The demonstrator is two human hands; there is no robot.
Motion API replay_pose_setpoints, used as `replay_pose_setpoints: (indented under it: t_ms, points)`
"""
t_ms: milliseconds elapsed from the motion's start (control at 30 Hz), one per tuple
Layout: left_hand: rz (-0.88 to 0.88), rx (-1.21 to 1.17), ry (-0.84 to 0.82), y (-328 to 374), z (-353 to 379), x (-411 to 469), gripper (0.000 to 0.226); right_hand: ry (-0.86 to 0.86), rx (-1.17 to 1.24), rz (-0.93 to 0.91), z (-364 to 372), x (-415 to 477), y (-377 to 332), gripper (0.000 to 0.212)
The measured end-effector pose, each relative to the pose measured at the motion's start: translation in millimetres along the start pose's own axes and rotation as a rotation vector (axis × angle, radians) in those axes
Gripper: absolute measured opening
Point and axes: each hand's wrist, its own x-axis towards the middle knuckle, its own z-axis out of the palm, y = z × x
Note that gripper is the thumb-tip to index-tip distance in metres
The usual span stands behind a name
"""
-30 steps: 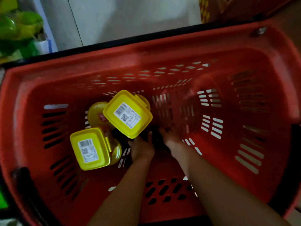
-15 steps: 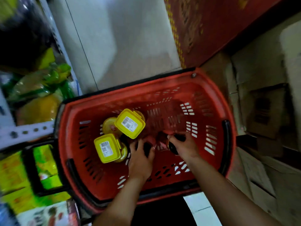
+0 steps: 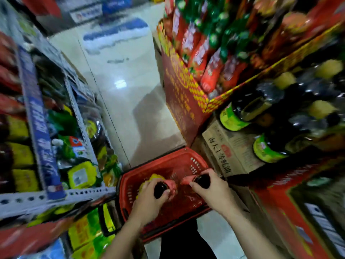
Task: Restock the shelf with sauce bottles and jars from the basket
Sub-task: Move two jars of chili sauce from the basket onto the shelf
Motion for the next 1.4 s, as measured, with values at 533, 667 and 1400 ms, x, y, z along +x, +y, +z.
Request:
replay_pose_setpoints:
  t_ms: [533, 667, 1400]
  points:
    - [0.815, 0.222, -0.229, 195.6, -78.7, -128.8, 0.033, 0.659, -0.052, -0.163, -129.5, -268.6, 3.7, 0.047]
    - [0.958, 0.346, -0.377, 252.2, -42.8, -173.6, 0.028, 0.886, -0.058, -0.066, -142.5, -340.8, 37.0, 0.045]
    - [1.515, 0.639, -0.936, 330.4, 308.3, -563.7, 0.013, 1.422, -0.024, 0.584, -80.4, -782.4, 322.5, 0.039]
